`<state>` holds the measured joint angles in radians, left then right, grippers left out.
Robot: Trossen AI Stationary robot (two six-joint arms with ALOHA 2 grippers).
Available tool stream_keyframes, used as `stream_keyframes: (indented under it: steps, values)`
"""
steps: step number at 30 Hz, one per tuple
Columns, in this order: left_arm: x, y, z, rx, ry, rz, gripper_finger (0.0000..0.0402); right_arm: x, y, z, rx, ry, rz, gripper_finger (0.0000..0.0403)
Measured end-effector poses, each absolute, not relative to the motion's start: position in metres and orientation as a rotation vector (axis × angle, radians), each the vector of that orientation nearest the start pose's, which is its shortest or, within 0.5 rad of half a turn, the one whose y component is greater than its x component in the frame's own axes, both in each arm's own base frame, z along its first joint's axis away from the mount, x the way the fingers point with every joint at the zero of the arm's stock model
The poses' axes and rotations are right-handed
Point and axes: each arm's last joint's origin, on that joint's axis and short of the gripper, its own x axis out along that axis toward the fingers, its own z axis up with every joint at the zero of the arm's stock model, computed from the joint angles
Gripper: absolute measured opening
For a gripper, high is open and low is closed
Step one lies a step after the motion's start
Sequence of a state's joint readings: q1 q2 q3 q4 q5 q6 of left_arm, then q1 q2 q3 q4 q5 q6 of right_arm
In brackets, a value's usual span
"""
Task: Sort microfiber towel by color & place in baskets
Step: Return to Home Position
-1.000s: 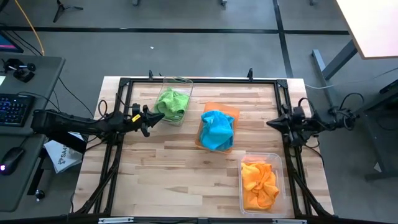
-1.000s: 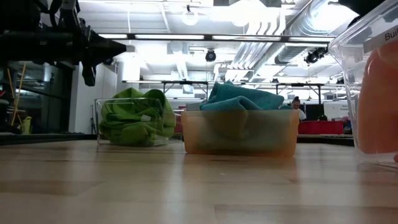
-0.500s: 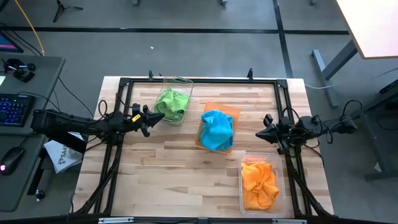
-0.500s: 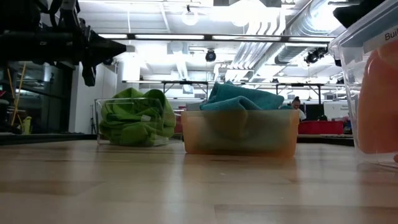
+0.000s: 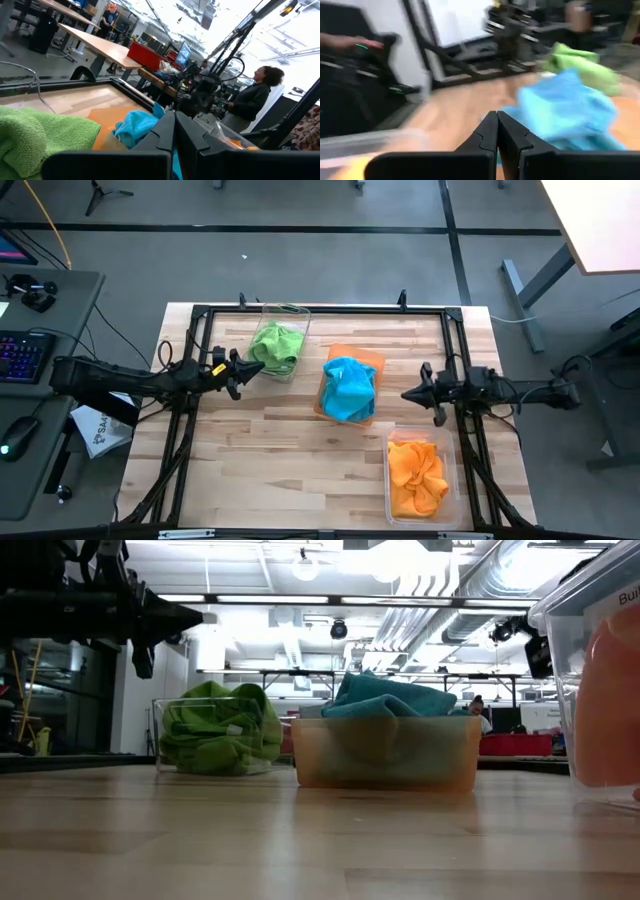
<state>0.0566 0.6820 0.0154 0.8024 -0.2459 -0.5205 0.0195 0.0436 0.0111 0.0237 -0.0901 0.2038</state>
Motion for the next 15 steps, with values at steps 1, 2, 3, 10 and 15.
stream_keyframes:
  steps: [1, 2, 3, 10, 15]
  values:
    - [0.139, 0.015, 0.179, -0.529, -0.211, 0.260, 0.0001, 0.100, 0.004, 0.165, 0.191, 0.033, 0.072, 0.0000]
    - [0.138, 0.015, 0.180, -0.529, -0.216, 0.259, 0.0001, 0.101, 0.003, 0.164, 0.179, 0.036, 0.042, 0.0000]
    - [0.136, 0.015, 0.181, -0.529, -0.222, 0.257, 0.0001, 0.101, 0.002, 0.164, 0.175, 0.039, 0.021, 0.0000]
    - [0.122, 0.014, 0.184, -0.530, -0.228, 0.255, 0.0001, 0.101, 0.001, 0.163, 0.180, 0.043, -0.005, 0.0000]
    - [0.113, 0.015, 0.175, -0.520, -0.127, 0.296, 0.0001, 0.101, 0.001, 0.163, 0.181, 0.044, -0.006, 0.0000]
